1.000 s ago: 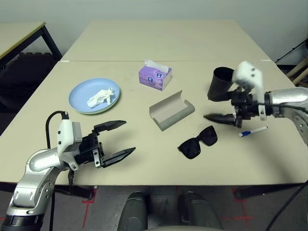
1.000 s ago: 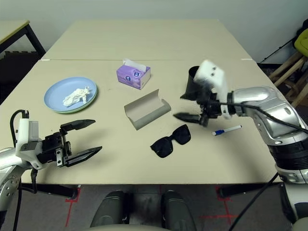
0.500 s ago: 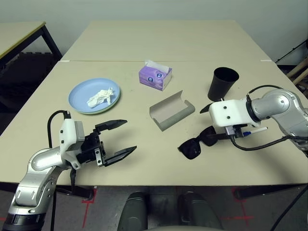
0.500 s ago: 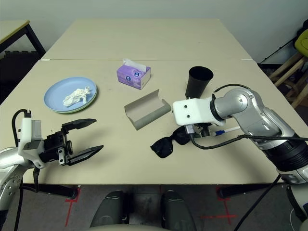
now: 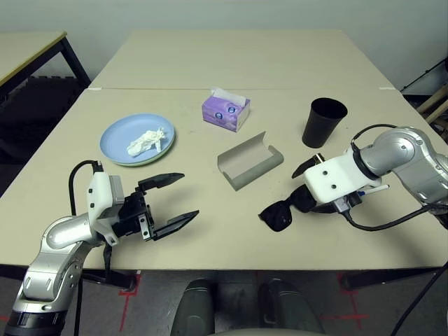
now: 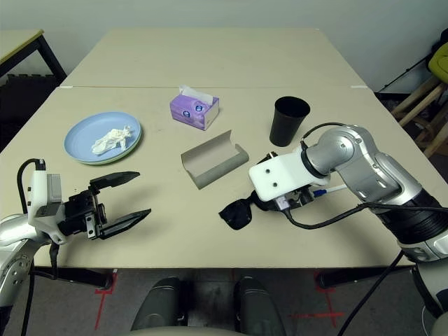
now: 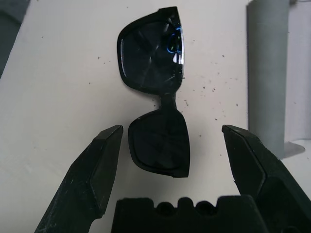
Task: Organize and tidy the items on the table.
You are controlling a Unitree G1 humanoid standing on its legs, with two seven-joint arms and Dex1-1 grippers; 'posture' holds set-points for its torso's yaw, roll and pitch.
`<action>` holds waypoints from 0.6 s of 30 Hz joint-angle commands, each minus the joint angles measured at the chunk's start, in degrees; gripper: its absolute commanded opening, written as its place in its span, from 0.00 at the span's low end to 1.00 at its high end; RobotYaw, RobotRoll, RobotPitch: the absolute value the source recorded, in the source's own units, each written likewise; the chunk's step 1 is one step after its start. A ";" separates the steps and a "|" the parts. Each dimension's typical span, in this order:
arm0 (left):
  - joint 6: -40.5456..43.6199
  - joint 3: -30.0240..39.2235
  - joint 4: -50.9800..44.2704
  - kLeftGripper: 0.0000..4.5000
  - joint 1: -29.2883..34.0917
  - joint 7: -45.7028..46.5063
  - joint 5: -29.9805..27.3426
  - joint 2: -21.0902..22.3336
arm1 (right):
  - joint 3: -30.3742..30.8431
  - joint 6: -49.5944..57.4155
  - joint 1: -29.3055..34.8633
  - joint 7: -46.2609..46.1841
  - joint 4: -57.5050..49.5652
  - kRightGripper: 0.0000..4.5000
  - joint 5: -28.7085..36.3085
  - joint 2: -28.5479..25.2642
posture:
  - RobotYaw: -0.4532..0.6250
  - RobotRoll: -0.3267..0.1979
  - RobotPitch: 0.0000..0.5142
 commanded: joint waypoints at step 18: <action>0.57 -1.17 -1.84 0.99 0.18 1.04 0.36 -0.44 | 5.91 -3.52 -1.93 1.81 3.63 1.00 -10.21 6.04 | 0.60 0.62 0.07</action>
